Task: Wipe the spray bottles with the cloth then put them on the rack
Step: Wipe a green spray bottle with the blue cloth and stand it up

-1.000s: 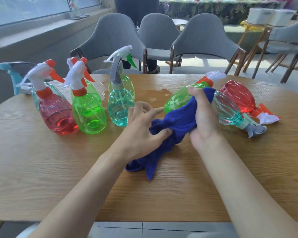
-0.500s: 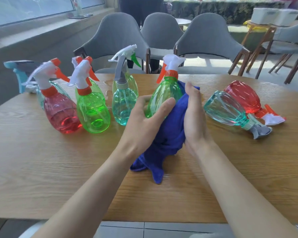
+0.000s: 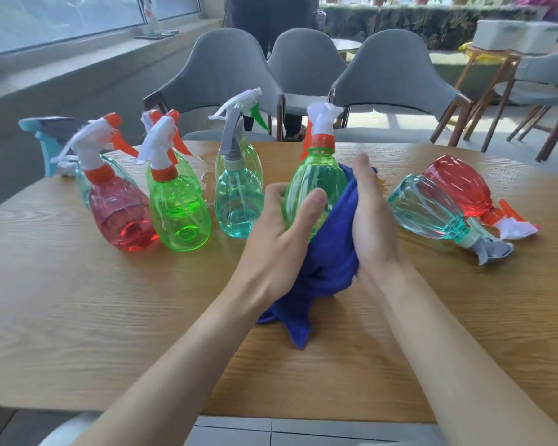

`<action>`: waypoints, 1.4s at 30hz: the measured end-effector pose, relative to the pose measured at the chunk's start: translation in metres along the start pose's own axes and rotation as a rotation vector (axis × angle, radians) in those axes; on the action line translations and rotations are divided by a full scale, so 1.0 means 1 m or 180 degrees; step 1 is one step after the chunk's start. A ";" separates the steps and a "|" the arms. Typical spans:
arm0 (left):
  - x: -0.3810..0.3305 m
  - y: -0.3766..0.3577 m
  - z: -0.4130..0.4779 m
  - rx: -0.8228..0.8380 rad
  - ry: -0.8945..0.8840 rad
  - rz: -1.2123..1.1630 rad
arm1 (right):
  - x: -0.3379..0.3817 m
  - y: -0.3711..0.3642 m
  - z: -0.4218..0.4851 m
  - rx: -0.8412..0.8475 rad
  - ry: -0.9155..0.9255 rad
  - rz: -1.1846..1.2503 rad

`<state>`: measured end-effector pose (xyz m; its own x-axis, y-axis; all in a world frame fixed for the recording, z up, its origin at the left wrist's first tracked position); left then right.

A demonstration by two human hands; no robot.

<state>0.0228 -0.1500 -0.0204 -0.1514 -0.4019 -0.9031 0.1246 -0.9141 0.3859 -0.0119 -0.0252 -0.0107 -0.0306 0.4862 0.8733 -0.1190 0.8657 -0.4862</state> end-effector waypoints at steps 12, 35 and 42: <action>-0.012 0.008 0.000 -0.1208 -0.0032 -0.0736 | -0.010 -0.005 -0.006 -0.0151 0.0348 -0.0396; -0.005 0.017 0.004 -0.1450 -0.0161 -0.1005 | -0.021 -0.011 -0.015 0.0093 0.0401 -0.0332; 0.007 0.009 0.000 -0.1155 -0.0169 -0.0593 | -0.018 -0.002 0.002 -0.0530 -0.0058 0.0756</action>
<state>0.0224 -0.1605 -0.0230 -0.2532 -0.2421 -0.9366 0.4265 -0.8969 0.1165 -0.0128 -0.0355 -0.0255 -0.0563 0.6767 0.7341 0.0581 0.7363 -0.6742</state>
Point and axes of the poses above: each hand's wrist, its own z-axis towards the middle knuckle, its own y-axis out of the back of the hand, x = y × z, the point moved 2 cm from there along z, towards the middle knuckle, and after that the axes turned 11 degrees about z, right-handed, at the moved point
